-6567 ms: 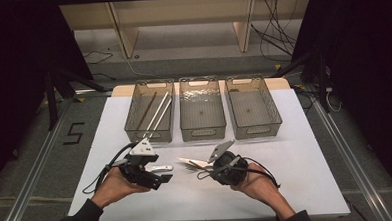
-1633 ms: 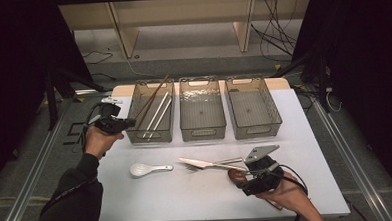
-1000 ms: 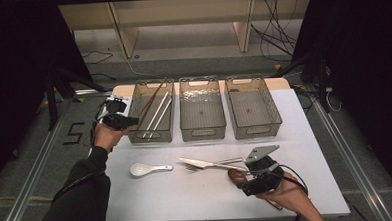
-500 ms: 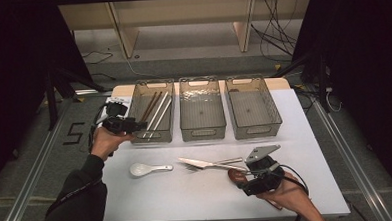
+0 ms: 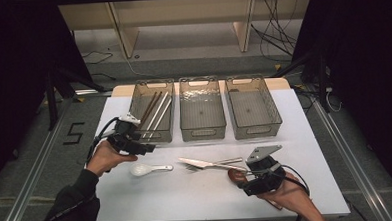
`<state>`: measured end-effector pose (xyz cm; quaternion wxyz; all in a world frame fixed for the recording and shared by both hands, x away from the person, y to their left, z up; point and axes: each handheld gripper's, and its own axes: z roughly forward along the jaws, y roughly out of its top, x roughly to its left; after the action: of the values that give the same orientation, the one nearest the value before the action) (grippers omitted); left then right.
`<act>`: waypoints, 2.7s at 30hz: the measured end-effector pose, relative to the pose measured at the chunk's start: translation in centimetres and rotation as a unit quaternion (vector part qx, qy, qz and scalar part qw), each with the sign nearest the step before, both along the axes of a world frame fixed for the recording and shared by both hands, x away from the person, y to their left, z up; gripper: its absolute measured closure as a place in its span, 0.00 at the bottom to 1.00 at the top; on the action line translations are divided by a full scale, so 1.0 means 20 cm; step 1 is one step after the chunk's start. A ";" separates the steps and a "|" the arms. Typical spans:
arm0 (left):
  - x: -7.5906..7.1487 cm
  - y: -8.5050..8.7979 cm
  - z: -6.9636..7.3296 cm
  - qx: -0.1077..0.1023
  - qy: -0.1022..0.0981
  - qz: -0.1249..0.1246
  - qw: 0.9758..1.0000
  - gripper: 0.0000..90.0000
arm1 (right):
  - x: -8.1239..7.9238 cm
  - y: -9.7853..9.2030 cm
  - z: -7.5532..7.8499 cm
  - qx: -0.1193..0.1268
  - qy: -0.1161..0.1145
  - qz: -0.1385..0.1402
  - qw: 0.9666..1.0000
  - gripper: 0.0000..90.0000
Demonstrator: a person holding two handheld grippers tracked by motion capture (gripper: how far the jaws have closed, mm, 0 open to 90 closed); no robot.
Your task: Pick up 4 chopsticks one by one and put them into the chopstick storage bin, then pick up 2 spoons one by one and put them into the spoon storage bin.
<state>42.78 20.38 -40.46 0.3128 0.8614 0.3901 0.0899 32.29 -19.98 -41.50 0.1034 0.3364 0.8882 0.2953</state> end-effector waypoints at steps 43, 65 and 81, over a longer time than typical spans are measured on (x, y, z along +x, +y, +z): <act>-0.14 -0.16 -0.15 0.117 0.014 -0.123 0.985 0.19 | 0.01 -0.02 -0.02 -0.011 0.019 -0.010 1.000 0.32; -0.07 -0.17 -0.21 0.151 0.035 -0.135 0.979 0.35 | 0.01 -0.03 -0.02 -0.010 0.019 -0.013 1.000 0.32; -0.04 -0.20 -0.28 0.167 0.067 -0.163 0.970 0.63 | 0.00 -0.02 -0.02 -0.014 0.018 -0.012 1.000 0.32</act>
<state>42.02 16.41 -46.13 0.1481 0.9573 0.2443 0.0438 32.30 -20.46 -41.83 0.0957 0.3505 0.8901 0.2751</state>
